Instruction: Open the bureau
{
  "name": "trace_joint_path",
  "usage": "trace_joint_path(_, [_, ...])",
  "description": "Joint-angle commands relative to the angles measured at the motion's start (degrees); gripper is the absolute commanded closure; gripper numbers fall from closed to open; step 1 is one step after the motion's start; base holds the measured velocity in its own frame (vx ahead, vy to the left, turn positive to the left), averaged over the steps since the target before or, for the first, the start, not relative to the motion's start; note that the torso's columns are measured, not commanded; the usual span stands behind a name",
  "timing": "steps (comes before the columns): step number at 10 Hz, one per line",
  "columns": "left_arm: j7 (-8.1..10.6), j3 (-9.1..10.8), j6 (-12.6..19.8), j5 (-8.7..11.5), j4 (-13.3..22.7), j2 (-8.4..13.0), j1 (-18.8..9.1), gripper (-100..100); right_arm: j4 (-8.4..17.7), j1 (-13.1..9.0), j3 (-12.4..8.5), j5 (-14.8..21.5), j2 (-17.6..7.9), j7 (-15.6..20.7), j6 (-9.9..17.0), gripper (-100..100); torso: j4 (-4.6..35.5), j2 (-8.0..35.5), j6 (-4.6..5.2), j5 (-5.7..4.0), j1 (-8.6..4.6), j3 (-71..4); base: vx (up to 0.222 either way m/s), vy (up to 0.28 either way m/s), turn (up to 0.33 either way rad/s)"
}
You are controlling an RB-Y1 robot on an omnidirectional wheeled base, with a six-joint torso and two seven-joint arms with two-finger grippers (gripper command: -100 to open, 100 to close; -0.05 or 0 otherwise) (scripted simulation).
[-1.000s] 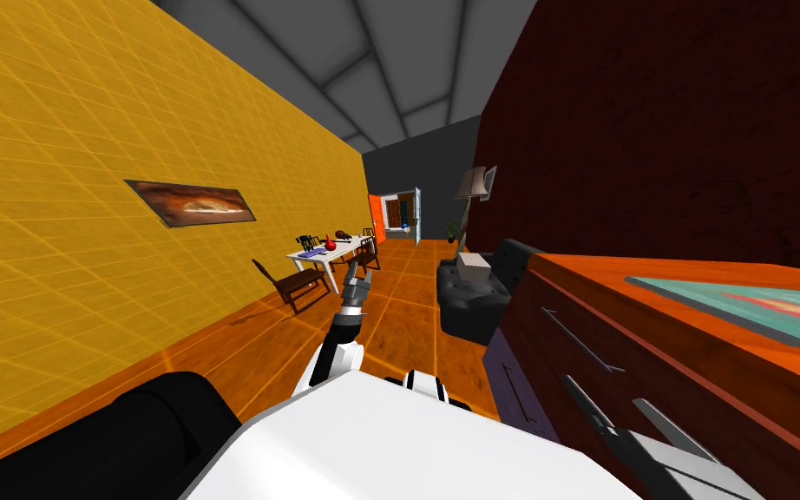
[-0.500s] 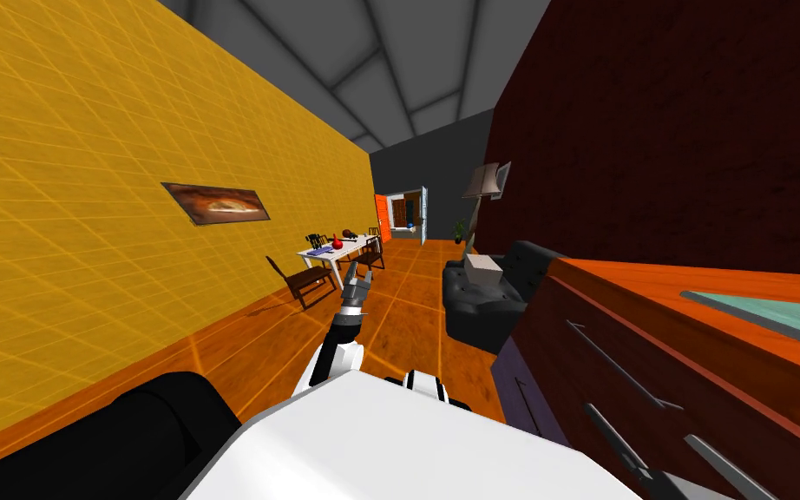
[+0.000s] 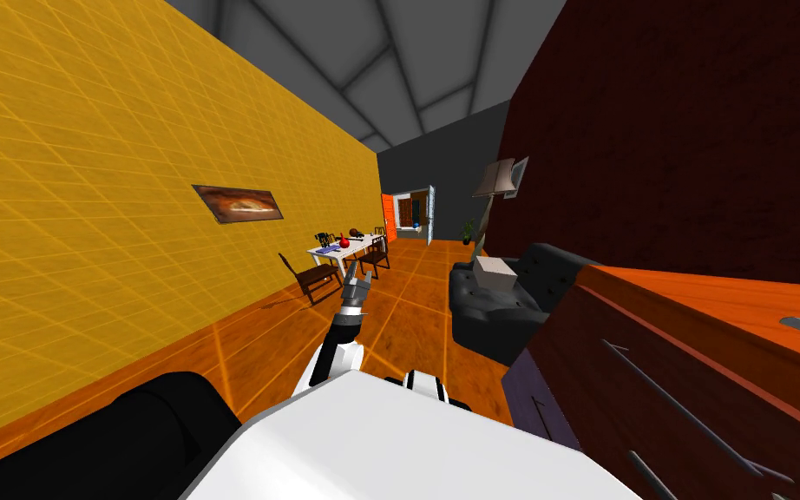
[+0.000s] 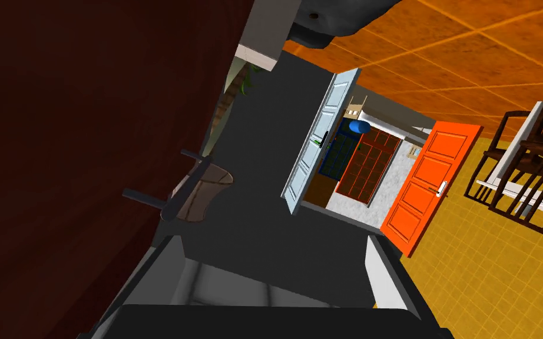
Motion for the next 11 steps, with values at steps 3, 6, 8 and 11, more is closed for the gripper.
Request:
trace_joint_path(3, [0.00, 0.00, 0.00, 0.00, 0.00, 0.00, 0.00, 0, 0.54, 4.87, -4.28, 3.98, -0.79, 7.32, 1.62, -100, 0.01, 0.03, -0.02, -0.01, -0.02, 0.03, 0.041, 0.014, 0.091])
trace_joint_path(6, [0.00, 0.00, 0.00, 0.00, 0.00, 0.00, 0.00, 0, 0.90, 7.54, -6.81, 6.28, -1.45, 11.88, 2.63, -100, 0.00, -0.02, -0.02, -0.01, 0.01, 0.00, 0.052, 0.018, 0.086])
trace_joint_path(8, [0.00, 0.00, 0.00, 0.00, 0.00, 0.00, 0.00, 0, 1.08, 8.76, -8.00, 7.35, -1.85, 14.72, 3.11, -100, 0.00, 0.01, 0.00, -0.01, 0.00, 0.01, 0.043, 0.015, 0.041])
trace_joint_path(11, [0.00, 0.00, 0.00, 0.00, 0.00, 0.00, 0.00, 0, 1.41, 10.97, -10.19, 9.30, -2.77, 18.50, 3.99, -100, 0.01, 0.03, -0.01, -0.01, -0.01, 0.03, 0.042, 0.012, 0.061])
